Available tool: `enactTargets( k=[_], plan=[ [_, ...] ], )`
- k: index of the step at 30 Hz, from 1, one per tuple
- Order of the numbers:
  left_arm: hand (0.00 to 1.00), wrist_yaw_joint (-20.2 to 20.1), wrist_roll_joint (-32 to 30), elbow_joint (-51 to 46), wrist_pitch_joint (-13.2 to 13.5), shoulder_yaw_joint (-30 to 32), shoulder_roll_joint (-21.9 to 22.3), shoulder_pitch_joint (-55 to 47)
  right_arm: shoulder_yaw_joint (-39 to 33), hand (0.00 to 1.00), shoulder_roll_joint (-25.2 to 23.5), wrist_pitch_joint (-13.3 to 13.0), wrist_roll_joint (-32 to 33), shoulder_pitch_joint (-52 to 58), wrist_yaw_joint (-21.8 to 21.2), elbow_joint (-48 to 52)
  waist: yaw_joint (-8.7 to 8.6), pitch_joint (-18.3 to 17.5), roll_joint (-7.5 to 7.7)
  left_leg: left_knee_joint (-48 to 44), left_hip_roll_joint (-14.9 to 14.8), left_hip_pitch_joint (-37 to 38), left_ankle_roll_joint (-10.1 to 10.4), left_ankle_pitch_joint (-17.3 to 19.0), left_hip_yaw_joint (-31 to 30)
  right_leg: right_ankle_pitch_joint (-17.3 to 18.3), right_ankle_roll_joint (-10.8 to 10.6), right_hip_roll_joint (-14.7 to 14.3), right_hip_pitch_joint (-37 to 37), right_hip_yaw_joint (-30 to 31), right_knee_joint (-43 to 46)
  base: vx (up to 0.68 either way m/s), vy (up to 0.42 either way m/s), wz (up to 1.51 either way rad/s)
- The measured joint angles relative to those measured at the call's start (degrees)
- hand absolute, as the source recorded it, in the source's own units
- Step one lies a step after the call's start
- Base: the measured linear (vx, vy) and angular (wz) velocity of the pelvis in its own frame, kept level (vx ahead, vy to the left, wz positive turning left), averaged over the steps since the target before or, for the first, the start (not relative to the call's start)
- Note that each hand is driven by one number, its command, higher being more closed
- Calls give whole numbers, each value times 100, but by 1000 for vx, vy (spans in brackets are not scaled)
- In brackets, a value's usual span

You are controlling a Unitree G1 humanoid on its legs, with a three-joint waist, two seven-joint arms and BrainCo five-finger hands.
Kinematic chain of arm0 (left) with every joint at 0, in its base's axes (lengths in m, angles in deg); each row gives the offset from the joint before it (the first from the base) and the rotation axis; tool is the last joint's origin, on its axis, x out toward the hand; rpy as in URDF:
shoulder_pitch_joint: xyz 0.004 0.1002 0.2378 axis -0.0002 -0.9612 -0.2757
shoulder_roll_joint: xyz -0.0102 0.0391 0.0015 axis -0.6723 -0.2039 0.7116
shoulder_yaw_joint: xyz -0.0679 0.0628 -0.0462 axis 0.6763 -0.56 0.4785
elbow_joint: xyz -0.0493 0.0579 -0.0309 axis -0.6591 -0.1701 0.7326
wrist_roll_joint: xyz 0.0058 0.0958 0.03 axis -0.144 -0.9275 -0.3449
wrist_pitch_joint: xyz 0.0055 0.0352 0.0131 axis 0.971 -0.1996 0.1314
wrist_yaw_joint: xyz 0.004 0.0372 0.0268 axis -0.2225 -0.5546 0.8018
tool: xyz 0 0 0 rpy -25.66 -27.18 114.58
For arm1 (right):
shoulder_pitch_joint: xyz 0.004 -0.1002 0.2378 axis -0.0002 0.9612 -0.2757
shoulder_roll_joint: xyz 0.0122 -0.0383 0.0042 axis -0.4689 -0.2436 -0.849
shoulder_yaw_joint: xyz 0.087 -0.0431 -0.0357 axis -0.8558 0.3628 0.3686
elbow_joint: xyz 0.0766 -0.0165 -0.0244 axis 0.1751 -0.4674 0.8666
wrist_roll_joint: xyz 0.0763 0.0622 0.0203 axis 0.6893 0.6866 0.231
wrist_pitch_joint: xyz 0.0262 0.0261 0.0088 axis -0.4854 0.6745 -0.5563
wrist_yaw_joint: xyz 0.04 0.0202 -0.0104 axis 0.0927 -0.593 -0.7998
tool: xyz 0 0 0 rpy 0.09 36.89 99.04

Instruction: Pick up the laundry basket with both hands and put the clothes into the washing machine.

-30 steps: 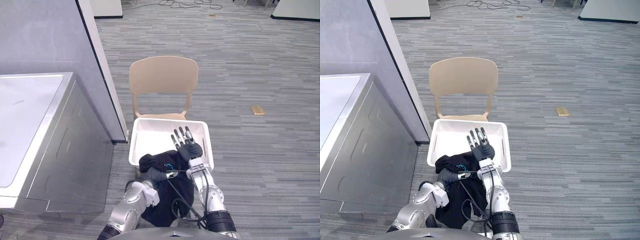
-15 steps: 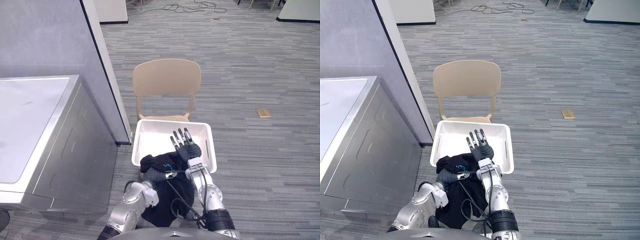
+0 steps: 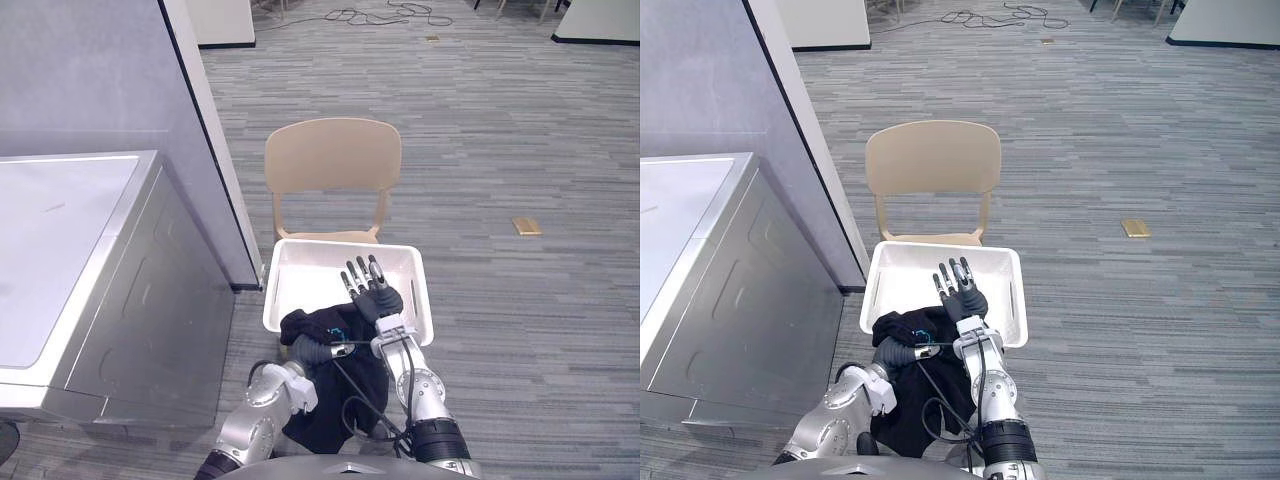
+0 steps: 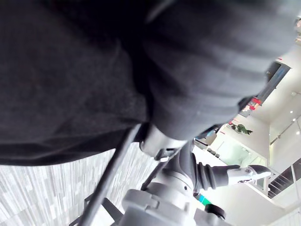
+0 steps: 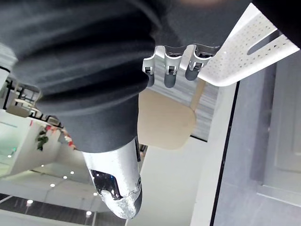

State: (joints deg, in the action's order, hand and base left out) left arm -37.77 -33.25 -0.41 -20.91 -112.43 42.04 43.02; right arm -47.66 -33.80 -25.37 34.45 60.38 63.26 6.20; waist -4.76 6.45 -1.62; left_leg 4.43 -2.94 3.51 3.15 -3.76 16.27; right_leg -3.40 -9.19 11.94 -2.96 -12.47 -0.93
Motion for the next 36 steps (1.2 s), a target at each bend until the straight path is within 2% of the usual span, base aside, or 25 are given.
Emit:
enactTargets(
  k=[5, 9, 10, 13, 16, 20, 23, 24, 29, 32, 36],
  plan=[
    [100, 1, -7, -235, 3, -41, -5, 118, 80, 0, 8, -105, -130, 60, -18, 679, 31, -1, 0, 2, 0, 2, 9, 19, 3, 11, 3, 0, 1, -17, 2, 0, 0, -1],
    [100, 36, -1, -258, 29, -299, -33, 405, 114, 0, 35, -478, -226, 179, -25, 1239, 139, -13, 1, 2, 2, -14, -2, 15, -19, 24, -1, 0, 1, -57, 5, 0, 0, 3],
    [100, 84, 11, -254, 35, -405, -45, 512, 199, 0, 147, -596, -229, 180, -36, 1300, 143, -24, 3, 2, 5, -23, -3, 13, -30, 25, -2, 0, 4, -72, 5, 0, 0, 6],
    [100, 265, 14, -192, 44, -834, -85, 1031, 291, 0, 603, -706, -324, 137, -19, 1489, 186, -57, 4, 1, 8, -47, -10, -9, -45, 24, -2, 1, 20, -87, 10, 0, 0, 2],
    [100, 460, 15, 210, 102, -1178, -88, 1696, 431, 0, 963, -934, -386, -7, 29, 1494, 170, -298, 3, 1, 3, -71, -10, -13, -50, 25, -1, 1, 44, -86, 12, 0, 0, 0],
    [100, 879, 71, 757, 213, -1381, 0, 2569, 678, 0, 1140, -1198, -377, -313, 272, 1500, 132, -429, 25, 2, -8, -78, -19, -54, -50, 31, 14, 1, 79, -37, 54, 0, 0, 0],
    [100, 1040, 83, 930, 232, -1422, 28, 2842, 775, 0, 1150, -1258, -376, -418, 344, 1500, 124, -463, 53, 3, -19, -80, -19, -77, -46, 31, 22, 0, 99, -17, 74, -3, -1, -2],
    [0, 1147, 113, 932, 271, -1438, 25, 2900, 906, 0, 1189, -1260, -374, -449, 431, 1500, 125, -524, 99, 3, -43, -82, -14, -84, -30, 33, 36, -6, 126, 10, 96, -24, -5, -4],
    [0, 1377, 279, 1159, 308, -1580, 14, 3261, 955, 0, 1303, -1266, -373, -597, 546, 1501, 123, -638, 277, 3, -48, -146, -20, -117, 11, 14, 68, -9, 259, 68, 130, -42, -5, -5],
    [0, 1389, 320, 1213, 324, -1581, 16, 3417, 955, 0, 1316, -1355, -366, -633, 645, 1520, 102, -685, 347, 2, -49, -150, -22, -130, 29, -6, 72, -9, 259, 84, 128, -20, -2, -4],
    [0, 1430, 456, 1495, 349, -1588, 31, 3669, 961, 0, 1323, -1387, -319, -698, 669, 1674, 73, -684, 362, 4, -50, -173, -30, -148, 29, -25, 77, -10, 298, 85, 125, -38, -4, 0]
  ],
)
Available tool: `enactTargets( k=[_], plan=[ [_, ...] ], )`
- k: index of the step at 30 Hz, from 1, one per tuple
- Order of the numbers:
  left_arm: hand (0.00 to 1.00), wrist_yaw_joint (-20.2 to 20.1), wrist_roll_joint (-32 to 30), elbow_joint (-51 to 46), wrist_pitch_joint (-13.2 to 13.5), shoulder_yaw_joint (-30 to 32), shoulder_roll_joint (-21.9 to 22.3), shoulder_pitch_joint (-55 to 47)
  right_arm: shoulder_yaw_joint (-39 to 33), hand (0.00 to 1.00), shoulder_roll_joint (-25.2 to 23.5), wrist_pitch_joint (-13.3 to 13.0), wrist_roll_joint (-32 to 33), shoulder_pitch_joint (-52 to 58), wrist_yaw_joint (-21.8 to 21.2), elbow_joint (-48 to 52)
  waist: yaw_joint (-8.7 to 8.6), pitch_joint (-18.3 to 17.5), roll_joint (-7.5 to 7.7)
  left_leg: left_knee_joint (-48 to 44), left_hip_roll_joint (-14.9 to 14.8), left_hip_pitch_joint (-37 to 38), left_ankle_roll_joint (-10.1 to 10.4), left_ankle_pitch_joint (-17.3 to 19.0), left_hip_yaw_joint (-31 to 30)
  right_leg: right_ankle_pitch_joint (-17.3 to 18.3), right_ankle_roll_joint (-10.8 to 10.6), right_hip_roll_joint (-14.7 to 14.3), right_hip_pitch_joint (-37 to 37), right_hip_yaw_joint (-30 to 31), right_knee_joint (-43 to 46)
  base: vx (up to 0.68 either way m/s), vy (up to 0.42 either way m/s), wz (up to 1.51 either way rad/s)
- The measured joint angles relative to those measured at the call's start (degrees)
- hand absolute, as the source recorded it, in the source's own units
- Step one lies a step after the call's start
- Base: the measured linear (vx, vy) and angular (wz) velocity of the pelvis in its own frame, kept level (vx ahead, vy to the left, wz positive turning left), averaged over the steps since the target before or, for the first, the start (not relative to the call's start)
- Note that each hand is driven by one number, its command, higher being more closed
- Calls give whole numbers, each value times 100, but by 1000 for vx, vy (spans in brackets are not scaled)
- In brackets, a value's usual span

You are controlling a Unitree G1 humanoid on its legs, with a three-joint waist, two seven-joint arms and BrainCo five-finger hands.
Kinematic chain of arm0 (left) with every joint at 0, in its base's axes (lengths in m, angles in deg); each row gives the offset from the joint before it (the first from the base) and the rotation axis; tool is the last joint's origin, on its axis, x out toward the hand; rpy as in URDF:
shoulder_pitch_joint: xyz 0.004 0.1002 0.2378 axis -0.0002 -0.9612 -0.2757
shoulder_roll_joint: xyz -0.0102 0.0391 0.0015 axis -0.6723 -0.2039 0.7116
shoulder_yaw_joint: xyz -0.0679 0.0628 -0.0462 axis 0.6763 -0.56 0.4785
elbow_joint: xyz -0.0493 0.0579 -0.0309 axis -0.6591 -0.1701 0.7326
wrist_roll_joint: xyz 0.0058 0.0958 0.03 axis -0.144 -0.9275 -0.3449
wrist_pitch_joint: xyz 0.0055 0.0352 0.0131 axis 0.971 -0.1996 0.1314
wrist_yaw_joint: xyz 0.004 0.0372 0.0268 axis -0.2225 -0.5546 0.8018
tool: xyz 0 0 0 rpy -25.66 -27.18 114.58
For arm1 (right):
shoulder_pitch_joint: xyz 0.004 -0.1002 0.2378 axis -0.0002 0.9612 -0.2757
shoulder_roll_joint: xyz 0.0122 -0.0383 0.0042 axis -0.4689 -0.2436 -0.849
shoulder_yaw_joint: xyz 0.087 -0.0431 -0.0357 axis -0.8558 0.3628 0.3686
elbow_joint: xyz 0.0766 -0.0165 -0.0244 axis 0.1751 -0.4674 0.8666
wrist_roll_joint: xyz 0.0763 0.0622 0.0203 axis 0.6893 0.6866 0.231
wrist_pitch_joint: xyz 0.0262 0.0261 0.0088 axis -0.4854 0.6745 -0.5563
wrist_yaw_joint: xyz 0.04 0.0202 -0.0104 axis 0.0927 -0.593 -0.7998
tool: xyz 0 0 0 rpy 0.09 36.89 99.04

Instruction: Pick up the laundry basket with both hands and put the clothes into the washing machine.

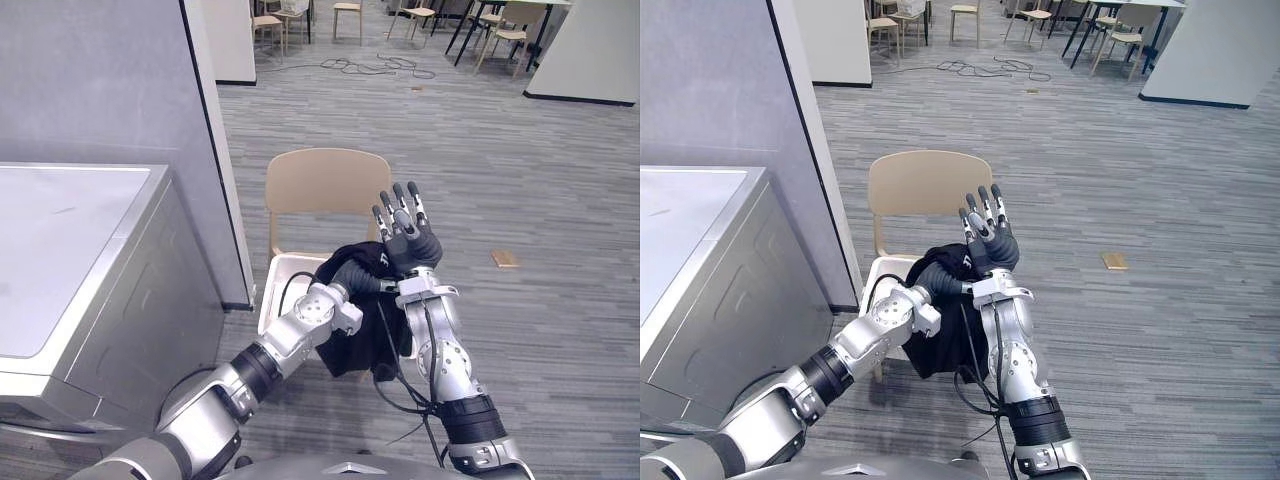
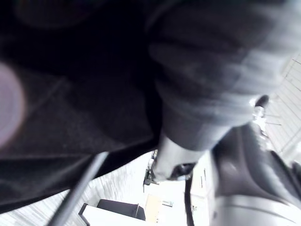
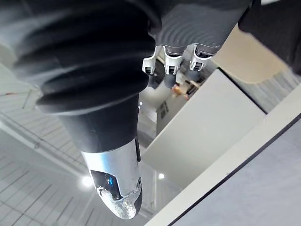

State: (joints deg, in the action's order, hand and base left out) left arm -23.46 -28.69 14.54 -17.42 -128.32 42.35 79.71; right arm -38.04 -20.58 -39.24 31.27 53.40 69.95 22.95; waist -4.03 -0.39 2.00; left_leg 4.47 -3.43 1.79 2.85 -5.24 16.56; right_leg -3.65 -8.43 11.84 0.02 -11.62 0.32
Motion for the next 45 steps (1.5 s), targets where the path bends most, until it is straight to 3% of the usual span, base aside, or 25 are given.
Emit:
enactTargets(
  k=[11, 25, 30, 36, 39, 41, 42, 45],
  plan=[
    [0, 153, -58, 1122, 52, 336, 257, 488, -14, 0, 38, -98, 169, -215, 9, -4, -105, 15, 105, 33, -1, -79, -11, -37, 55, -70, 16, -10, 59, 48, -79, -17, -2, -2],
    [0, -195, -114, 1545, 68, 733, 460, 491, -78, 0, 38, -81, 226, -102, -2, -2, -138, 13, 135, 39, 0, -162, -10, -35, 133, -97, 11, -16, 222, 165, -57, -8, -3, -3],
    [0, -312, -112, 1471, 68, 823, 462, 455, -147, 0, 37, -77, 226, -32, -8, 23, -130, 11, 133, 40, 0, -162, -9, -33, 136, -97, 10, -17, 223, 171, -58, 0, 0, 0],
    [0, -354, -112, 723, 60, 998, 502, -119, -277, 0, 16, -8, 225, 320, -43, 383, -79, 1, 114, 38, 29, -163, 4, -17, 149, -112, -9, -24, 226, 179, -57, 0, 0, 0],
    [0, -282, -91, 53, 60, 1550, 495, -719, -391, 0, -46, -2, 191, 479, -51, 686, -78, -33, 56, 35, 26, -157, 4, -17, 161, -115, -12, -27, 223, 177, -59, 0, 0, 0],
    [0, -30, -33, 22, 89, 2337, 181, -853, -779, 0, -15, -50, 150, 786, -59, 967, -81, -59, 16, 35, 8, -147, 5, -17, 163, -114, -11, -43, 216, 167, -58, -4, -5, -2],
    [0, 127, 28, -135, 110, 2637, -305, -1046, -1120, 0, 37, -139, 150, 1042, -52, 1117, -103, -77, -25, 36, 0, -137, 7, -15, 171, -111, -9, -52, 213, 166, -57, -3, -4, -3],
    [0, 173, 80, -881, 201, 2846, -798, -1664, -1528, 0, 146, -269, 151, 1368, -46, 1176, -73, -85, -53, 37, 5, -137, 11, -12, 165, -106, -7, -48, 204, 156, -61, 0, 0, 2]
  ],
)
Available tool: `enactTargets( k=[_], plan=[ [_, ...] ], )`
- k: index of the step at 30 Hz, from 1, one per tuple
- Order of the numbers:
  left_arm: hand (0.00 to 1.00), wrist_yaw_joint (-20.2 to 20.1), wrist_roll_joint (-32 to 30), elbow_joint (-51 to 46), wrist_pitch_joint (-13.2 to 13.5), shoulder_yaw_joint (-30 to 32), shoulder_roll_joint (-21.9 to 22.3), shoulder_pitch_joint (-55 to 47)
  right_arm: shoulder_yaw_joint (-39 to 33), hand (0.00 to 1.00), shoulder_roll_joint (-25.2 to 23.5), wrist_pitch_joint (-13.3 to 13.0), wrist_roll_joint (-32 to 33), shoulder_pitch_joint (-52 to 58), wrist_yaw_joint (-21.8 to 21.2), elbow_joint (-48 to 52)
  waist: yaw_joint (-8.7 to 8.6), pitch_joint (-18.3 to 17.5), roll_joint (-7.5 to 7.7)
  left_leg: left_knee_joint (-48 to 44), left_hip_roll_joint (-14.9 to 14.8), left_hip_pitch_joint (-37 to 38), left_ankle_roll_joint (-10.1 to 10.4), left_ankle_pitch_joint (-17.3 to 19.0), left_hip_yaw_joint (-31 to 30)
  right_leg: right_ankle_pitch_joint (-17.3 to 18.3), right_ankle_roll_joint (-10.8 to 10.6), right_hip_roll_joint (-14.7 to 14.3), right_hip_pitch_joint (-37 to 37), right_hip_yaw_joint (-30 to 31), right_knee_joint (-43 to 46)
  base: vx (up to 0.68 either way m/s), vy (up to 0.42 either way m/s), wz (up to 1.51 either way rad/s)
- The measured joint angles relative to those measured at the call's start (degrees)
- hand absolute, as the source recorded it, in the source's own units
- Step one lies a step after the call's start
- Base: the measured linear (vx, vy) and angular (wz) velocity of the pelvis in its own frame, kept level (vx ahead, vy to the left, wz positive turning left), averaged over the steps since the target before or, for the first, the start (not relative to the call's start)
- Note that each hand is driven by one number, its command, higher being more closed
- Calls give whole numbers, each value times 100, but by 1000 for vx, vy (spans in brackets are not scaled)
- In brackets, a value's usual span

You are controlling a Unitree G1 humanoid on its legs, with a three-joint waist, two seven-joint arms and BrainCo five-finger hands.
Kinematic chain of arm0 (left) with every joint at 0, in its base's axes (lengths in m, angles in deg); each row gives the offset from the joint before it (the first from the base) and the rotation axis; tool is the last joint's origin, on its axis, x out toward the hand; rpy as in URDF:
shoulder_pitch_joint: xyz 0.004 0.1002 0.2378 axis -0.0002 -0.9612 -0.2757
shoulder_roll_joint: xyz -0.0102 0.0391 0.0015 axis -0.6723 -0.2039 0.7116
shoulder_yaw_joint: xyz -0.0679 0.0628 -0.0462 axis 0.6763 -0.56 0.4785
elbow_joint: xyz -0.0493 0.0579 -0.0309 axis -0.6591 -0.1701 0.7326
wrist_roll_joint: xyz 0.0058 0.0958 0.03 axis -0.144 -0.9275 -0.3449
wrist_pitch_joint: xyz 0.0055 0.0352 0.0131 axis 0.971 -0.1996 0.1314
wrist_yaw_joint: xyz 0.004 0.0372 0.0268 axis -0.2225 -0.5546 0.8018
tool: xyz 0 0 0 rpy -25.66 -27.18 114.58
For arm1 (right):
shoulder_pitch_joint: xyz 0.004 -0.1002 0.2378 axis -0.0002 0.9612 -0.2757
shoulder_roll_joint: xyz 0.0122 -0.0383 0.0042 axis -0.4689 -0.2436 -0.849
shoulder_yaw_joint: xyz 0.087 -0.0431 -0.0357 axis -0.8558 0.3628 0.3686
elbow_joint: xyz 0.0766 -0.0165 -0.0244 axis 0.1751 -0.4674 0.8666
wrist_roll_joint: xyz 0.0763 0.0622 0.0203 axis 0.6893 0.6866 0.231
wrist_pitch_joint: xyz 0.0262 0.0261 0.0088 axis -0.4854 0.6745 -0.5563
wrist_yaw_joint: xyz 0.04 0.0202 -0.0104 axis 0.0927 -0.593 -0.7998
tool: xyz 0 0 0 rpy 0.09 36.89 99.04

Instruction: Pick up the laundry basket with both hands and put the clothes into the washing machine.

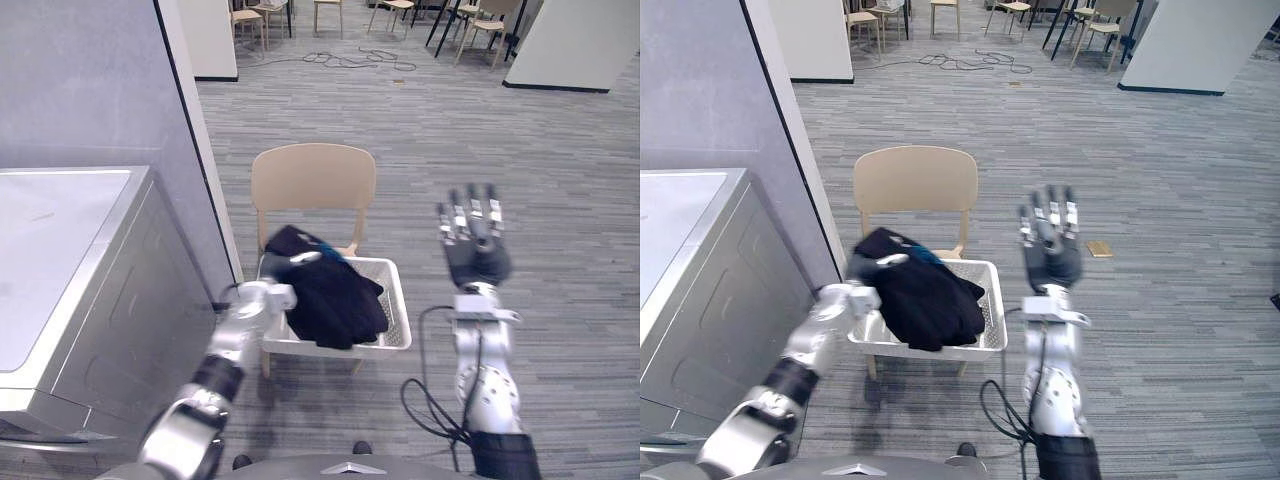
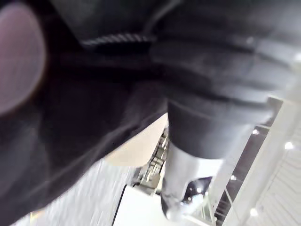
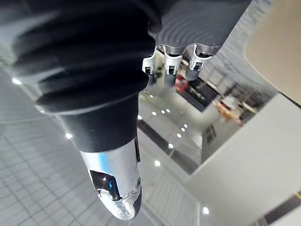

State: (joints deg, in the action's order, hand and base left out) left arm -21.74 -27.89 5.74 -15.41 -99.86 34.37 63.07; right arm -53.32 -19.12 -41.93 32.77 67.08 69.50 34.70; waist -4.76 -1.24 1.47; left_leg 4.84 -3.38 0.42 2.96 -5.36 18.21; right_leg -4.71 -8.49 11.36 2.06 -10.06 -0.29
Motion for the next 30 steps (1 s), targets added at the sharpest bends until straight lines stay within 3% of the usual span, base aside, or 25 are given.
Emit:
enactTargets(
  k=[5, 14, 15, 30],
  plan=[
    [0, -283, 218, -1012, 27, -255, 115, -992, 47, 0, 68, 29, -5, 123, -18, 277, 95, -12, -18, 1, 17, -26, -1, -3, -103, 73, 50, 23, -18, -117, 4, -3, -1, 9],
    [0, -615, 261, -1107, 17, -363, 123, -1402, 5, 0, 68, 29, -28, 153, -18, 348, 128, -70, -104, 1, 15, -48, -3, -12, -148, 75, 48, 24, -31, -172, -4, -3, -2, 2],
    [100, -615, 260, -1097, 17, -363, 123, -1402, 5, 0, 68, 29, -28, 153, -18, 348, 127, -70, -104, 1, 15, -48, -4, -14, -151, 75, 47, 24, -33, -174, -4, 0, 0, 0],
    [100, -455, 350, -1048, 20, -350, 168, -1370, 6, 0, -6, 28, -36, 160, -3, 113, 110, -193, -75, 1, 15, -31, -9, -44, -160, 71, 50, 24, -44, -175, 3, 0, 0, 0]
  ],
)
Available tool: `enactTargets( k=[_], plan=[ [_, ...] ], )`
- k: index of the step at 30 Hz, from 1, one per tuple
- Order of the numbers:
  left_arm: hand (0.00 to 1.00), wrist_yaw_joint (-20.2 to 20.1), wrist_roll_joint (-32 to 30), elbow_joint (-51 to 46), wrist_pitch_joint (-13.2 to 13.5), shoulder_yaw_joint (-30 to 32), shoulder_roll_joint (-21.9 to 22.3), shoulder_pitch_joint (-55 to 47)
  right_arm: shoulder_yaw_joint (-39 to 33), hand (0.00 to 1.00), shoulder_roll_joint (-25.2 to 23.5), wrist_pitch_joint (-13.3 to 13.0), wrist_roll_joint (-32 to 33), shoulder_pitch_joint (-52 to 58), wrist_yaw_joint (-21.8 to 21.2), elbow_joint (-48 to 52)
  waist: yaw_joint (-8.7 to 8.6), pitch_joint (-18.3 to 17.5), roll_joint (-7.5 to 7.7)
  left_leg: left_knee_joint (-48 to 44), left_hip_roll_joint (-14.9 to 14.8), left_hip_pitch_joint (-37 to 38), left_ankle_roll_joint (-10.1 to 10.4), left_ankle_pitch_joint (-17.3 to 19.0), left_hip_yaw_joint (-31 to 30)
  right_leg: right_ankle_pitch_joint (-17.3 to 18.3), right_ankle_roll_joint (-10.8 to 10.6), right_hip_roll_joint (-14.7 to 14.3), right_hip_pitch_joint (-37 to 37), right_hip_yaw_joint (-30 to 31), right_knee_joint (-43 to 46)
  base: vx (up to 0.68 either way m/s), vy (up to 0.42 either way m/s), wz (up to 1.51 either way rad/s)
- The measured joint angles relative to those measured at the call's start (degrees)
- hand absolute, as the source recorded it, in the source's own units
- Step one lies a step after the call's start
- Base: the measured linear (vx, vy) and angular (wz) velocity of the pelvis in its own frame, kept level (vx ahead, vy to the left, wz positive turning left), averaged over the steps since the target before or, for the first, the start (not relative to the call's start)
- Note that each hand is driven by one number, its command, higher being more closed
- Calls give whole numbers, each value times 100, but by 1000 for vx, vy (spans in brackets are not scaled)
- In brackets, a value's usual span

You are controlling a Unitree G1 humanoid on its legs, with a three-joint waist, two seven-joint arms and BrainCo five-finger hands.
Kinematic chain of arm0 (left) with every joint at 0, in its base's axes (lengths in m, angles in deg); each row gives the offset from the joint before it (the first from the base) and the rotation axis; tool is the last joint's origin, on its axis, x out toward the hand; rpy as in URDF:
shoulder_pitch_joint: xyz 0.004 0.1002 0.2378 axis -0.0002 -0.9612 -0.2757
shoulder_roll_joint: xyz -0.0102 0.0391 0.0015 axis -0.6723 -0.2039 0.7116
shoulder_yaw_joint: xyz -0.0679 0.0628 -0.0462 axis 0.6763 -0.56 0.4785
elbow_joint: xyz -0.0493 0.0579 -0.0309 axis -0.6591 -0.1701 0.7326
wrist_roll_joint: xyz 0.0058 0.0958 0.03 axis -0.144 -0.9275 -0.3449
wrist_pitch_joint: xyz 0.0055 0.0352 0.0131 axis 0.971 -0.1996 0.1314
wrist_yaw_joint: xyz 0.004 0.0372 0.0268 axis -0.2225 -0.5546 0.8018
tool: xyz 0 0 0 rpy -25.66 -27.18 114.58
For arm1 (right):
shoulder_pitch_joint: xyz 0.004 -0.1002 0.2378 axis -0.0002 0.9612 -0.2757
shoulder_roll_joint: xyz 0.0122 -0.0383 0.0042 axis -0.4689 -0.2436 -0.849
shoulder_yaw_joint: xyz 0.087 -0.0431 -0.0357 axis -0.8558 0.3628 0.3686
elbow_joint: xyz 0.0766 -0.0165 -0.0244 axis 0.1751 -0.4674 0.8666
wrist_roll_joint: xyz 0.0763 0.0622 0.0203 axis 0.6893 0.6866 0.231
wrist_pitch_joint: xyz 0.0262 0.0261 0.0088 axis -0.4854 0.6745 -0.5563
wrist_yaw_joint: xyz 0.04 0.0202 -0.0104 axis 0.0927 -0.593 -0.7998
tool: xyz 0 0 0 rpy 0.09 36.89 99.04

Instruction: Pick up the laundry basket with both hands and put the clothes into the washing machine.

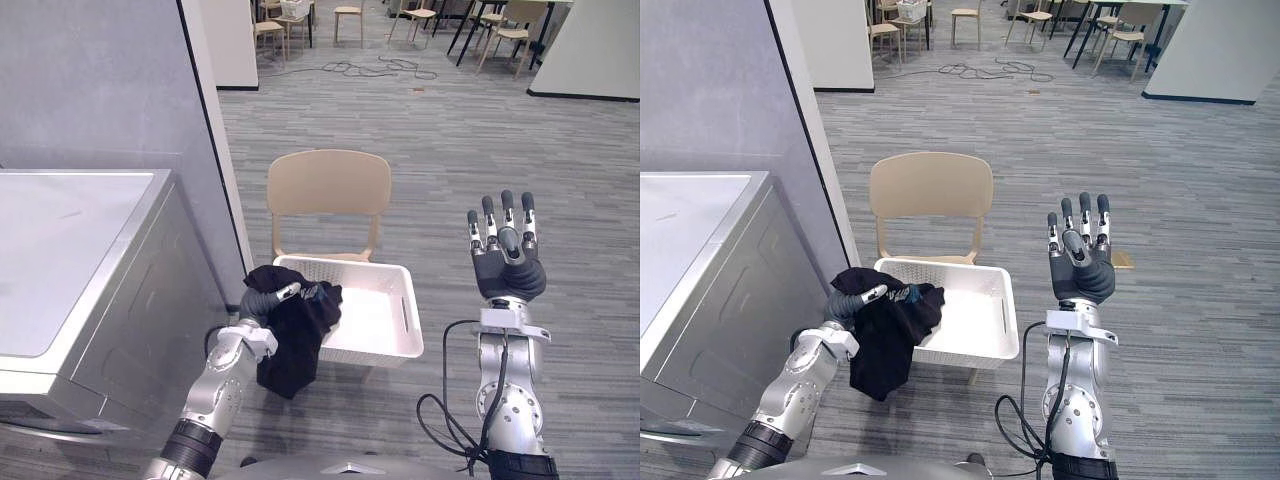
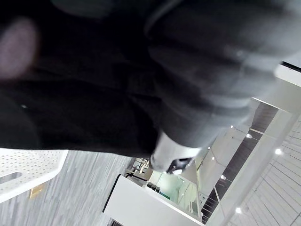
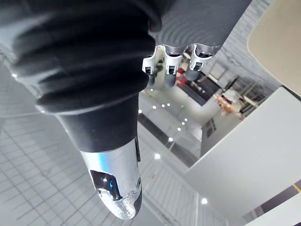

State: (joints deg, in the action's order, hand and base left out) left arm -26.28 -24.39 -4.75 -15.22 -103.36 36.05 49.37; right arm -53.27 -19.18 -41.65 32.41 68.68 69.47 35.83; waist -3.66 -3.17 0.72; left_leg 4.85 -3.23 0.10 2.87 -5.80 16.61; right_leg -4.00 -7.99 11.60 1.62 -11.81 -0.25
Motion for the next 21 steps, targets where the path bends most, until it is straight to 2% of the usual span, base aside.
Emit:
enactTargets(
  k=[12, 16, 21],
  plan=[
    [100, 231, 666, -723, 186, 275, 106, 250, -10, 0, -318, 0, -7, 158, 35, -188, 12, -64, 14, 1, -6, 103, 0, -13, 8, -13, 35, -1, -104, -4, -5, 0, 0, 0],
    [100, 267, 775, -1317, 280, 660, 72, 582, -9, 0, -398, 0, -9, 151, 39, -237, 19, -77, 32, 0, -6, 182, -1, -15, 5, -17, 35, -1, -185, -7, -9, 0, 0, 0],
    [100, 478, 897, -2193, 697, 1457, -86, 1140, -11, 0, -400, 3, -12, 126, 48, -437, 21, -91, 32, 1, -7, 253, -2, -22, 5, -23, 44, -2, -255, -7, -8, -6, 0, 0]
  ],
)
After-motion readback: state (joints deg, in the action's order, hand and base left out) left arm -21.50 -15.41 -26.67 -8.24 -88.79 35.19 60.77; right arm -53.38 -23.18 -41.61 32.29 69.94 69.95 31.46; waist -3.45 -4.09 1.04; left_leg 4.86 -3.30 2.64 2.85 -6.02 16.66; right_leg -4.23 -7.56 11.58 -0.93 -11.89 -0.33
